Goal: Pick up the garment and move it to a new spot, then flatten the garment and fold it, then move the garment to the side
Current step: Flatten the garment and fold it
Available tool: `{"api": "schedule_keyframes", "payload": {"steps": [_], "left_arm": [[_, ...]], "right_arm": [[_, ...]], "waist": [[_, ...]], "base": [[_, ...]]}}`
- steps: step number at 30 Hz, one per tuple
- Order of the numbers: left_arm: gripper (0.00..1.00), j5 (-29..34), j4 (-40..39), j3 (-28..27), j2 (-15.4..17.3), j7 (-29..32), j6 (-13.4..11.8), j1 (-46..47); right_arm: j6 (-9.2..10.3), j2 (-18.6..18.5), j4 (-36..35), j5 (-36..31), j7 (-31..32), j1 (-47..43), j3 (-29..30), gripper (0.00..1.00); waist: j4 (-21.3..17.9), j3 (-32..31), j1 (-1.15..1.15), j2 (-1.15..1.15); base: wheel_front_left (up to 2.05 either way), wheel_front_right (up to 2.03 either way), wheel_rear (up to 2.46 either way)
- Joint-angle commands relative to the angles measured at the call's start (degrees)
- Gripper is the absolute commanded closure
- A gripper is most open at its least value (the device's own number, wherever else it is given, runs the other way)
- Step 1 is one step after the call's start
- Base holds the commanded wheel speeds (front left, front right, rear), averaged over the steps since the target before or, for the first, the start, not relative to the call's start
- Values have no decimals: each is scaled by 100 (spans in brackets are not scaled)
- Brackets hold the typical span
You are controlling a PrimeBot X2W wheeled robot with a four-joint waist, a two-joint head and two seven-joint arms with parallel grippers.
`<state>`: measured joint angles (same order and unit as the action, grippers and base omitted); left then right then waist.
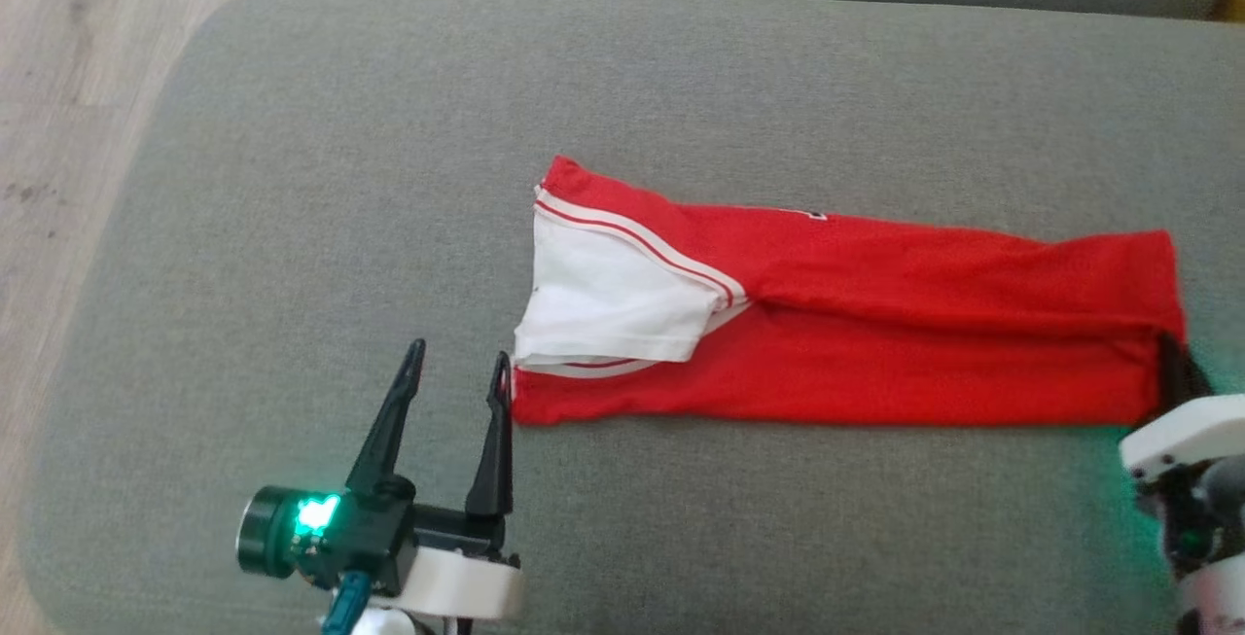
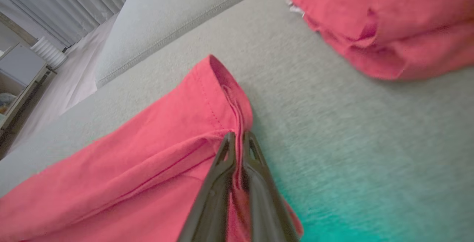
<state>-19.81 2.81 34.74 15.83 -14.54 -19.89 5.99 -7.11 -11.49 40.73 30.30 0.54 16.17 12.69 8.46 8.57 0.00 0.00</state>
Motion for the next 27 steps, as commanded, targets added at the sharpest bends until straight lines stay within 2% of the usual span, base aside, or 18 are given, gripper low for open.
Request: {"api": "schedule_keyframes", "payload": {"steps": [1, 2, 8, 12, 16, 21, 24, 27], "left_arm": [[0, 105, -137, -288, -34, -45, 84, 78], [0, 105, -137, -288, -34, -45, 84, 78], [0, 250, -81, -461, -137, -46, 266, -6], [0, 324, -49, -591, -192, -46, 340, -89], [0, 383, 34, -621, -247, -46, 480, -162], [0, 447, 100, -709, -316, -46, 601, -208], [0, 483, 154, -740, -360, -46, 686, -234], [0, 525, 210, -772, -417, -46, 750, -266]], "right_arm": [[-37, -372, -240, 90, -96, 219, -92, 100], [-37, -372, -240, 90, -96, 219, -92, 100], [-37, -1038, -551, 300, 55, 316, 10, 100], [-37, -1053, -1357, 585, 381, 360, -288, 100], [-37, -709, -2437, 673, 634, 215, -698, 100], [-37, -63, -3608, 654, 1049, -27, -1260, 100], [-37, 355, -3900, 643, 1248, -99, -1636, 100], [-37, 622, -3781, 585, 1296, -76, -1974, 100]], "waist": [[-65, -22, 0, 0], [-65, -22, 0, 0], [-202, -48, 0, 0], [-287, -110, 0, 0], [-281, -193, 0, 0], [-150, -269, 0, 0], [-24, -321, 0, 0], [126, -378, 0, 0]], "base": [[0, 0, 0], [0, 0, 0], [0, 0, 0], [0, 0, 0], [0, 0, 0], [0, 0, 0], [0, 0, 0], [0, 0, 0]]}}
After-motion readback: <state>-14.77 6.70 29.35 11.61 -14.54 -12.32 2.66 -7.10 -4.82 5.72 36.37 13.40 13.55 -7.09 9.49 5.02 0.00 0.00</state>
